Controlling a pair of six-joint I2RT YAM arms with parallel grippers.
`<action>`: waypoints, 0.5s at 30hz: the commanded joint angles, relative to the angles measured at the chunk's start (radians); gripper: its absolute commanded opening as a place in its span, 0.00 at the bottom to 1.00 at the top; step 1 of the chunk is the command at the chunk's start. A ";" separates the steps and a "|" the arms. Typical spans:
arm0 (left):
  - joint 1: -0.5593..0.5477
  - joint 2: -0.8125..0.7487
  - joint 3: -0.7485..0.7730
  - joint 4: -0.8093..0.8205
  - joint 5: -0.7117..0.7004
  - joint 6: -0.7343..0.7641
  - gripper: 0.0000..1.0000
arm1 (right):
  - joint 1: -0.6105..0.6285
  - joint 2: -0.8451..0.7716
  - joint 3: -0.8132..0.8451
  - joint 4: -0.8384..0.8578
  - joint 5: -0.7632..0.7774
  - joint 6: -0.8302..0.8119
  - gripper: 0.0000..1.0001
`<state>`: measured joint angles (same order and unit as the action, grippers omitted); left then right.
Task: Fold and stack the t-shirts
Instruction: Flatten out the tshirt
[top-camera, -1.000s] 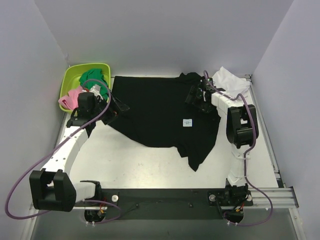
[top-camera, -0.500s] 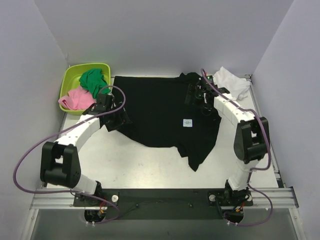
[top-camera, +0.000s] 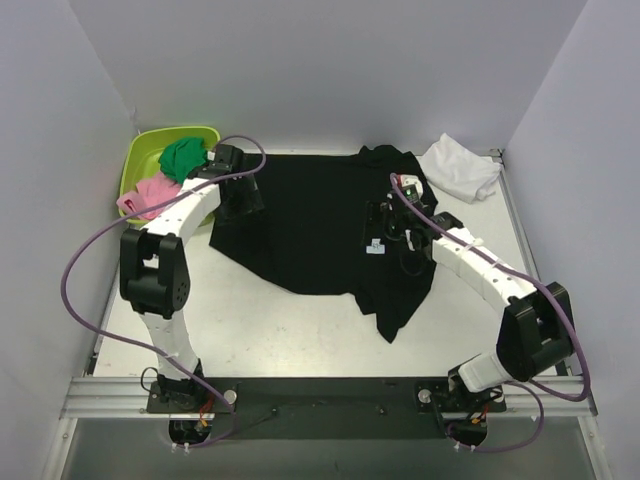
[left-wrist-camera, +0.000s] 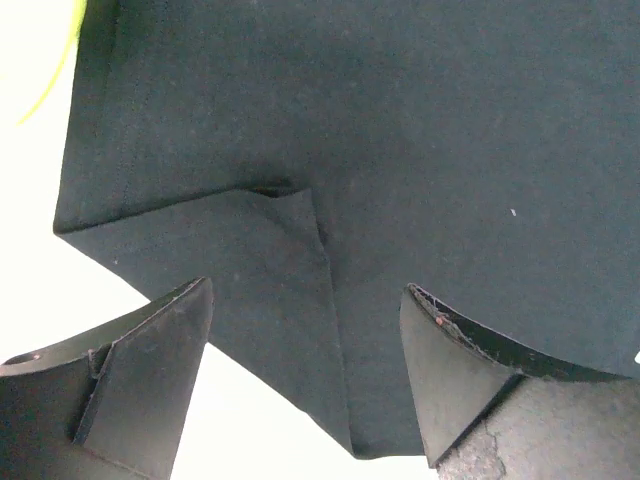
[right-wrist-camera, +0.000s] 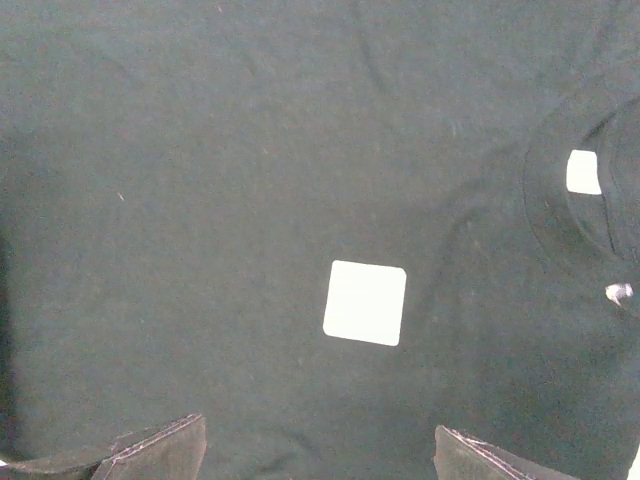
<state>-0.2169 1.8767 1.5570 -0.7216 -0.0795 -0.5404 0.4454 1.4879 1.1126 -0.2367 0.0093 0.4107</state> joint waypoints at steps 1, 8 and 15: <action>-0.029 0.099 0.086 -0.114 -0.072 0.025 0.84 | 0.012 -0.100 -0.065 0.005 0.050 0.002 1.00; -0.056 0.183 0.130 -0.150 -0.104 0.017 0.84 | 0.016 -0.166 -0.115 0.004 0.058 -0.003 1.00; -0.061 0.239 0.155 -0.162 -0.129 0.016 0.82 | 0.016 -0.184 -0.149 0.008 0.058 0.002 1.00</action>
<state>-0.2783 2.0968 1.6539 -0.8616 -0.1692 -0.5343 0.4538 1.3285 0.9863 -0.2352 0.0391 0.4110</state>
